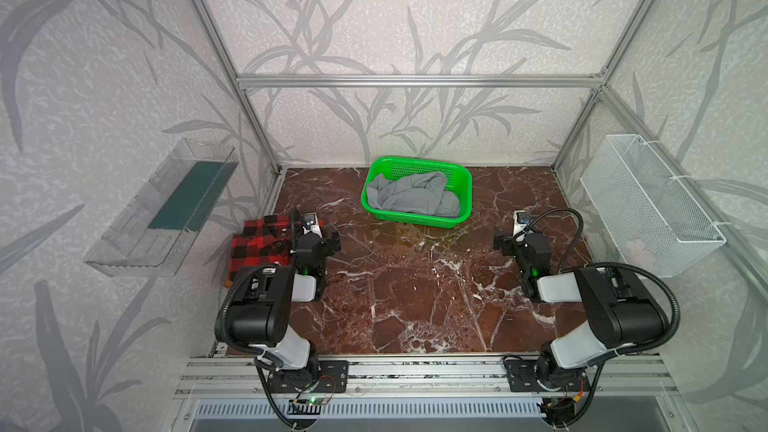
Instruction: Fold and stack the long sleeve shirts
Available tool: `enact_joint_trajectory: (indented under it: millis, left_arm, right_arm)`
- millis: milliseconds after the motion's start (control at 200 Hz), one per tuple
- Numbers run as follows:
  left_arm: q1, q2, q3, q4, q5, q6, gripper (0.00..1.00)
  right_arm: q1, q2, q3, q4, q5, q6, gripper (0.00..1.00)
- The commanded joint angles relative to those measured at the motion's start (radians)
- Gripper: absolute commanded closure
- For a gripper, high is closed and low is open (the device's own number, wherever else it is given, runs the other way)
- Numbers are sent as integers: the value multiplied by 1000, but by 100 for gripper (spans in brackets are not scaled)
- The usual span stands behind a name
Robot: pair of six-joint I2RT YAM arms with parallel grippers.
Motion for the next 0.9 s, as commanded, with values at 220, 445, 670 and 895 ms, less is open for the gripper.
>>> enact_joint_trajectory:
  millis: [220, 445, 670, 895]
  left_arm:
    - [1, -9, 11, 6, 0, 8, 1]
    - [2, -9, 11, 7, 2, 8, 1]
    - [2, -9, 11, 7, 2, 8, 1]
    - [1, -9, 12, 7, 2, 7, 1]
  right_arm:
    - [-3, 7, -9, 11, 12, 8, 1]
    - [-3, 6, -10, 11, 12, 7, 1]
    - [-3, 7, -8, 11, 12, 8, 1]
    - [10, 8, -5, 4, 36, -1, 1]
